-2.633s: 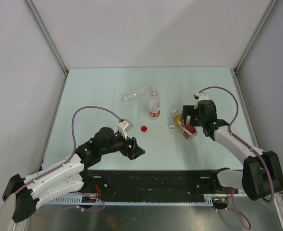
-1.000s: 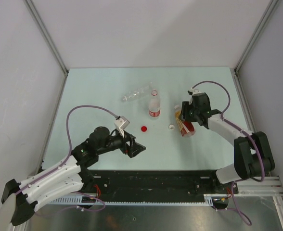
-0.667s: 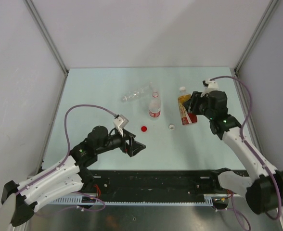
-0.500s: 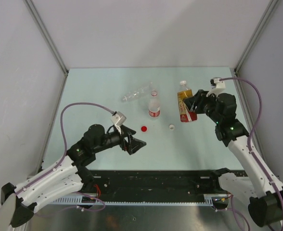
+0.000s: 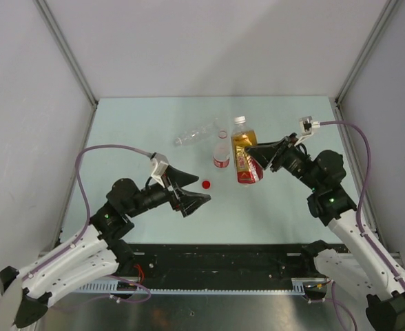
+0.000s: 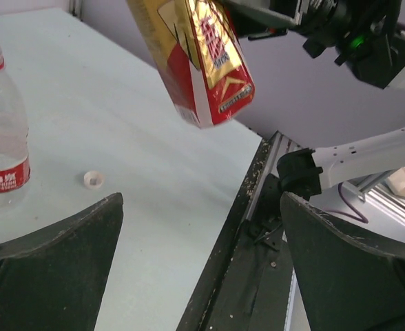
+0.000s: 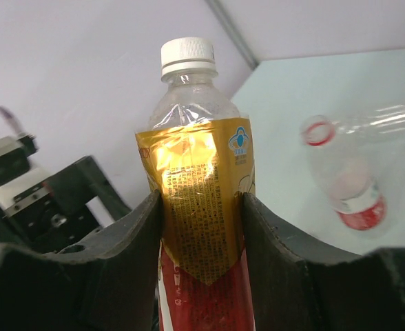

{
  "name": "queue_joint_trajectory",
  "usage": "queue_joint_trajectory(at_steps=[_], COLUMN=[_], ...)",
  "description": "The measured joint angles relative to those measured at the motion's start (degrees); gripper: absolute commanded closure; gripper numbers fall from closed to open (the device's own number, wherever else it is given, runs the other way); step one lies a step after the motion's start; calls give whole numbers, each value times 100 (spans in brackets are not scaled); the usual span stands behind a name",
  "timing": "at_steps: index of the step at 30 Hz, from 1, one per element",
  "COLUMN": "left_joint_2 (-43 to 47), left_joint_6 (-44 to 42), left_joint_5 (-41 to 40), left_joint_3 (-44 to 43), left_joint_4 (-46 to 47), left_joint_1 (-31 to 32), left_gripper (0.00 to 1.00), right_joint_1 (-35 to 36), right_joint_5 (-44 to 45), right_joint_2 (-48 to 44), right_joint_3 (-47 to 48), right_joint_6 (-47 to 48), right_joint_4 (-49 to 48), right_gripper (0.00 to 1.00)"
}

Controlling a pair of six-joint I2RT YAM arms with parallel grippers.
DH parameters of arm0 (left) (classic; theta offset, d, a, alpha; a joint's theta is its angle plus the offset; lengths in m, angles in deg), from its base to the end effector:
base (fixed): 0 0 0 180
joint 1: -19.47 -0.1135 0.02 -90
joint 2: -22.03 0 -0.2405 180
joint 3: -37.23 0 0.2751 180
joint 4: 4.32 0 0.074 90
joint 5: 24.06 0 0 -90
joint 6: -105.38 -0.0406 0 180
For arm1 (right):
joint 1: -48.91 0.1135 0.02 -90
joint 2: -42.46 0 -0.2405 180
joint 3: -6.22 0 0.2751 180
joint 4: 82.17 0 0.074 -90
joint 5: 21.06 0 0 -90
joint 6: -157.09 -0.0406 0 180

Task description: Unscrew the bottle caps

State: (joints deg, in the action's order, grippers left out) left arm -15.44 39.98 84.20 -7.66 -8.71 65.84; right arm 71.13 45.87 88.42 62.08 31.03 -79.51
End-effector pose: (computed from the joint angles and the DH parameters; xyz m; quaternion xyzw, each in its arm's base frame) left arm 0.1387 -0.1639 0.3013 0.2414 0.6455 -0.5048 0.5199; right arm 0.2109 0.1033 0.3477 -0.0709 0.6611 0.4735 0.5778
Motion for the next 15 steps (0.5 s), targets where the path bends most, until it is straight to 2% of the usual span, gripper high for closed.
queue_joint_trajectory(at_steps=[6,15], left_joint_2=[-284,-1231], left_joint_6=[256,605], left_joint_5=[173,599], left_joint_3=[-55,-400], left_joint_4=[555,1488], left_joint_1=[0,0], left_gripper=[1,1], right_joint_1=[483,732], right_joint_5=[-254,-592], right_joint_2=[0,-85], right_joint_3=[-57,-304], right_joint_6=[-293,-632], right_joint_4=[-557,-1355], right_gripper=[58,57])
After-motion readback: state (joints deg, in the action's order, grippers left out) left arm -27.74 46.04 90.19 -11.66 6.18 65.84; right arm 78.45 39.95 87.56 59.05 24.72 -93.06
